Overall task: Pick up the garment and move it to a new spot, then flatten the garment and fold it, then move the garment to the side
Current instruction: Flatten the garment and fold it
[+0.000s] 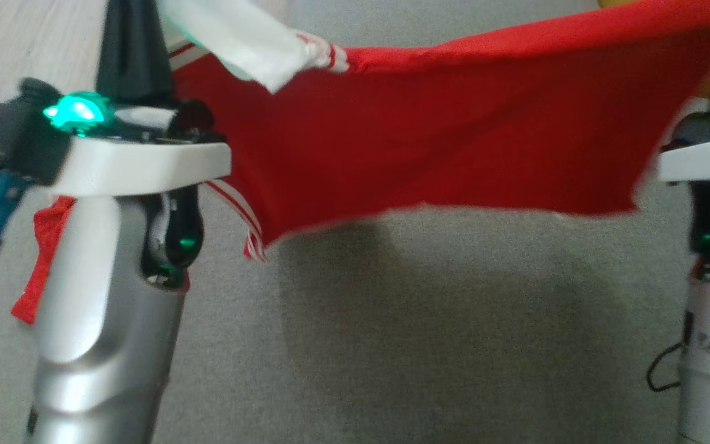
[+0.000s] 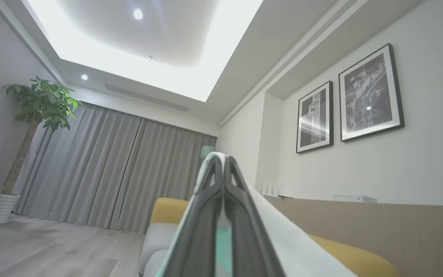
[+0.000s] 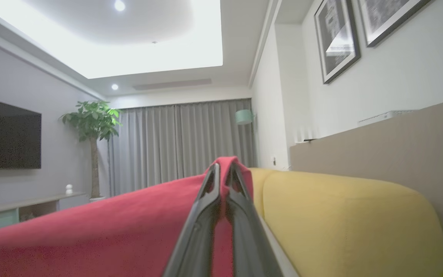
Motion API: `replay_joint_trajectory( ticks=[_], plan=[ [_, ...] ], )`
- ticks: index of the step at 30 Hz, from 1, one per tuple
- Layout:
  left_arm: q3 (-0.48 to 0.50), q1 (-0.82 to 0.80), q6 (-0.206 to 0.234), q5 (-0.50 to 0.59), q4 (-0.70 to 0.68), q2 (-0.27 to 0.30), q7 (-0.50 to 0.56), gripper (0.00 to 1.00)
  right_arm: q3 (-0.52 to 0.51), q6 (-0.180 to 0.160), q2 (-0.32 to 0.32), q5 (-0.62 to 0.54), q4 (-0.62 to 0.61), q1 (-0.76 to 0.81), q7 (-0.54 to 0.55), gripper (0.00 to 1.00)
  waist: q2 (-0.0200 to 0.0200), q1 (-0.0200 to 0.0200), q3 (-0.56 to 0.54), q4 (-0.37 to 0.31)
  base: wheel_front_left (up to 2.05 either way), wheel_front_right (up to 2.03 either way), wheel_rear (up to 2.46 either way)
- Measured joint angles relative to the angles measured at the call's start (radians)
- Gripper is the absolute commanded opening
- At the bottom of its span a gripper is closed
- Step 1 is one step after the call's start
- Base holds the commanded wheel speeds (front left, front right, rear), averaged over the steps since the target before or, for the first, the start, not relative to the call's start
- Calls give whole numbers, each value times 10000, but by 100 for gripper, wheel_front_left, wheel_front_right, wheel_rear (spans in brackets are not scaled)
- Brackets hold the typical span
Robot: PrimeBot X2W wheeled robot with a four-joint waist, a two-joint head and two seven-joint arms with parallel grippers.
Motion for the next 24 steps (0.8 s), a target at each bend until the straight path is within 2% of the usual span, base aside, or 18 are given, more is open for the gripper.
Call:
replay_joint_trajectory(
  ticks=[3, 6, 9, 12, 17, 21, 24],
  plan=[
    [157, 138, 278, -221, -1254, 65, 575, 0, -142, 0, -4, 29, -1198, 190, 543, 0, 0, 0, -58, -56, 0, 0, 0],
    [261, 284, 366, -305, -2084, 311, 1248, 0, -150, 0, -4, 123, -2092, 593, 1187, 0, 0, 1, 38, -110, 0, 0, 0],
    [460, 269, 447, -458, -2242, 658, 1787, 0, -146, 0, -2, 297, -2556, 794, 1850, 0, 0, 1, 243, -151, 0, 0, 0],
    [715, -65, 322, -761, -1620, 1014, 2238, 0, -71, 0, 0, 322, -2571, 515, 2240, 0, 0, 2, 609, -207, 0, 0, 0],
    [719, -1809, -318, -518, 205, 1762, 2439, 0, 73, 0, -8, 934, -1300, -1538, 2740, 0, 0, 4, 1558, -321, 0, 0, 0],
    [662, -3983, -727, -362, 2023, 1854, 2449, 0, 374, 0, -330, 650, 487, -3844, 2665, 0, 0, 6, 2464, -362, 0, 0, 0],
    [633, -5658, -917, -224, 3486, 1854, 2096, 0, 533, 0, -648, 594, 2261, -5582, 2065, 0, 0, 7, 3156, -342, 0, 0, 0]
  ],
)
